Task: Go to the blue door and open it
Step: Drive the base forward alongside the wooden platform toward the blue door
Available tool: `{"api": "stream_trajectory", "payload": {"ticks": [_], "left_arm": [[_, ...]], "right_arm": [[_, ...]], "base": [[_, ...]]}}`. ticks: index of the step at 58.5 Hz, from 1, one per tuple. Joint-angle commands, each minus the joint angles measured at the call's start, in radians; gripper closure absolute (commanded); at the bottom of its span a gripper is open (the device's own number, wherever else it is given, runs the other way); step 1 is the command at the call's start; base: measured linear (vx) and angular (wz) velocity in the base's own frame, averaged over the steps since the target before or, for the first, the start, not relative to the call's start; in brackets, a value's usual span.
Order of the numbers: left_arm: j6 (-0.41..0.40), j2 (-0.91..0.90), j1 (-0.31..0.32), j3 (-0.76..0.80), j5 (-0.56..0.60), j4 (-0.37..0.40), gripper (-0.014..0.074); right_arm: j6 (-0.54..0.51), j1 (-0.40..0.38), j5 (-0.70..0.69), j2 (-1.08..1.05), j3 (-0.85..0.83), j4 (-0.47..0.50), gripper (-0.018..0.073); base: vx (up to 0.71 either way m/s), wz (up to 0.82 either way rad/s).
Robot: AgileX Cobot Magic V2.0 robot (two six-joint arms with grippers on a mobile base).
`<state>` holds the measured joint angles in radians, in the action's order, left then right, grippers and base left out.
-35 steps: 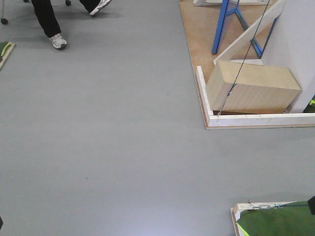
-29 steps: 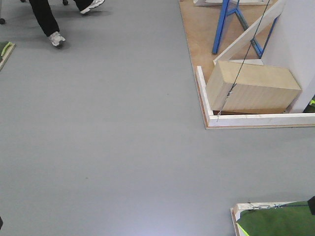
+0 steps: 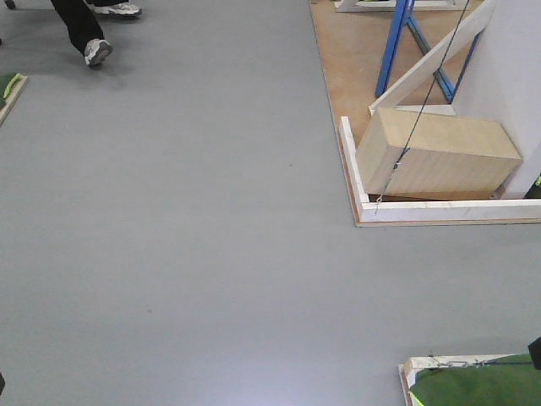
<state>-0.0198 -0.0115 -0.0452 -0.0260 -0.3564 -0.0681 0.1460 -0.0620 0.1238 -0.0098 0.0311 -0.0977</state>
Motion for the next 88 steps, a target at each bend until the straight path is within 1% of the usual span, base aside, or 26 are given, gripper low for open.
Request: {"api": "stream_trajectory", "payload": {"ticks": [1,48,88], "left_arm": [[-0.007,-0.017,0.003,0.03,0.083,0.003,0.0524],[-0.007,-0.018,0.003,0.026,0.077,0.003,0.0524],[-0.007,-0.017,0.003,0.026,0.077,0.003,0.0524]], "right_arm": [[-0.002,0.0,-0.085,-0.016,0.001,-0.011,0.0551],[-0.002,-0.001,-0.085,-0.019,0.001,-0.011,0.0551],[-0.002,-0.001,-0.085,-0.019,0.001,-0.011,0.0551]], "base": [[0.09,0.01],[0.2,0.02],[0.37,0.02]]}}
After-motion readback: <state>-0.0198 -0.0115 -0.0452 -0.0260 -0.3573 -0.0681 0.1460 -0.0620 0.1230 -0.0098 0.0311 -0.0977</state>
